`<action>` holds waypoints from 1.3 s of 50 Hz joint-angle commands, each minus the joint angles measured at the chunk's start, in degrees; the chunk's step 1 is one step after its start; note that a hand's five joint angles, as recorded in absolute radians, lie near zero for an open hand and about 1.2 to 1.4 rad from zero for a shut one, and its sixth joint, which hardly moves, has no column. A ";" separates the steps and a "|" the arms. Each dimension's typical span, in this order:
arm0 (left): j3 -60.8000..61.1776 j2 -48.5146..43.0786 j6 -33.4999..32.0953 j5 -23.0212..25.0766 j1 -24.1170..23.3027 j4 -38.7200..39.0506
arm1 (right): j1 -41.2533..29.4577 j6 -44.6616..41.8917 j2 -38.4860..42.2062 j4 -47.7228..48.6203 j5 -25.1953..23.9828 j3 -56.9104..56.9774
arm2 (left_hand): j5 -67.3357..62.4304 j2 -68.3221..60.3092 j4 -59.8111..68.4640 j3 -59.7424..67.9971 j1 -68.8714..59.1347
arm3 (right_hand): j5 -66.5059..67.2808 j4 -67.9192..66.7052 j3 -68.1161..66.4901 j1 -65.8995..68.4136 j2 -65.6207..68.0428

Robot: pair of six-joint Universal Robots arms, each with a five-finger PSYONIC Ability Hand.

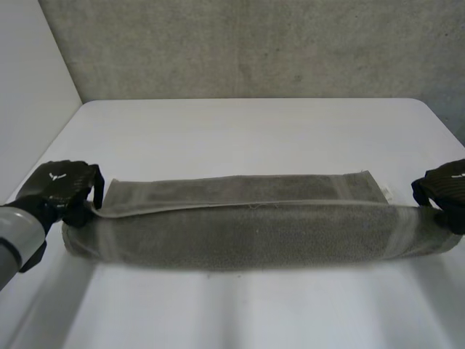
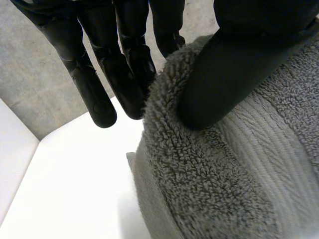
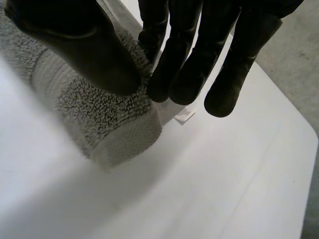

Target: Fold the towel.

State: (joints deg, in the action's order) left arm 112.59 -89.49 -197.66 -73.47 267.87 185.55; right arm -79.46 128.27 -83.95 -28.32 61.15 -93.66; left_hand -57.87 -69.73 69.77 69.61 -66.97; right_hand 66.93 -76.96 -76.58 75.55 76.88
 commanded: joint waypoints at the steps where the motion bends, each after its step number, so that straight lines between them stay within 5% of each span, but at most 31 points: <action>1: -6.75 -11.29 2.53 -0.62 -3.13 6.57 | -8.32 7.68 12.99 4.05 6.23 12.25 | -12.13 -10.27 10.23 10.39 -13.03 | 3.07 -3.04 -3.42 4.45 3.12; 7: -14.13 -20.17 6.76 -2.11 -4.89 7.99 | -13.78 8.83 23.45 6.87 15.04 23.41 | -12.13 -10.27 10.23 10.39 -13.03 | 3.07 -3.04 -3.42 4.45 3.12; 18: -26.17 -32.14 6.85 -9.85 -7.62 7.90 | -17.74 12.26 38.76 8.02 16.98 40.21 | -12.13 -10.27 10.23 10.39 -13.03 | 3.07 -3.04 -3.42 4.45 3.12; 33: -37.16 -40.41 6.76 -11.17 -9.73 7.02 | -21.00 12.18 50.36 8.46 20.31 54.80 | -12.13 -10.27 10.23 10.39 -13.03 | 3.07 -3.04 -3.42 4.45 3.12; 35: -38.14 -40.94 6.68 -11.43 -9.73 6.67 | -21.17 12.09 51.43 8.37 21.47 56.40 | -9.13 -7.26 7.22 7.39 -10.03 | -5.28 5.31 4.93 -3.90 -5.23; 37: -39.46 -41.64 6.68 -11.70 -9.82 5.19 | -21.61 12.00 52.83 8.37 23.39 58.67 | 38.20 40.06 -40.10 -39.94 37.30 | -66.93 66.96 66.58 -65.55 -66.88; 38: -39.46 -41.64 6.68 -11.70 -9.82 5.18 | -21.61 12.00 52.84 8.37 23.40 58.68 | 38.47 40.34 -40.38 -40.22 37.57 | -66.93 66.96 66.58 -65.55 -66.88; 39: -39.63 -41.73 6.68 -11.87 -9.99 4.13 | -21.87 11.83 52.92 8.37 24.01 59.12 | 57.87 59.73 -59.77 -59.61 56.97 | -66.93 66.96 66.58 -65.55 -66.88; 54: -36.82 -36.63 6.77 -11.87 -10.52 -0.89 | -21.53 18.06 41.15 9.69 22.78 51.39 | 57.82 59.69 -59.73 -59.56 56.92 | -66.93 66.96 66.58 -65.55 -66.88; 65: -20.41 -21.97 6.94 -11.34 -11.40 -0.02 | -18.20 19.12 19.28 16.62 17.34 16.80 | 57.82 59.69 -59.73 -59.56 56.92 | -66.93 66.96 66.58 -65.55 -66.88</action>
State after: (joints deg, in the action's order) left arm 83.57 -118.94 -190.92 -85.15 257.18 184.26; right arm -100.36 147.48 -54.25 -16.19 80.26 -58.67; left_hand -1.77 -9.46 9.61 9.62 -9.90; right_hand 3.54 -14.79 -13.99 13.03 14.41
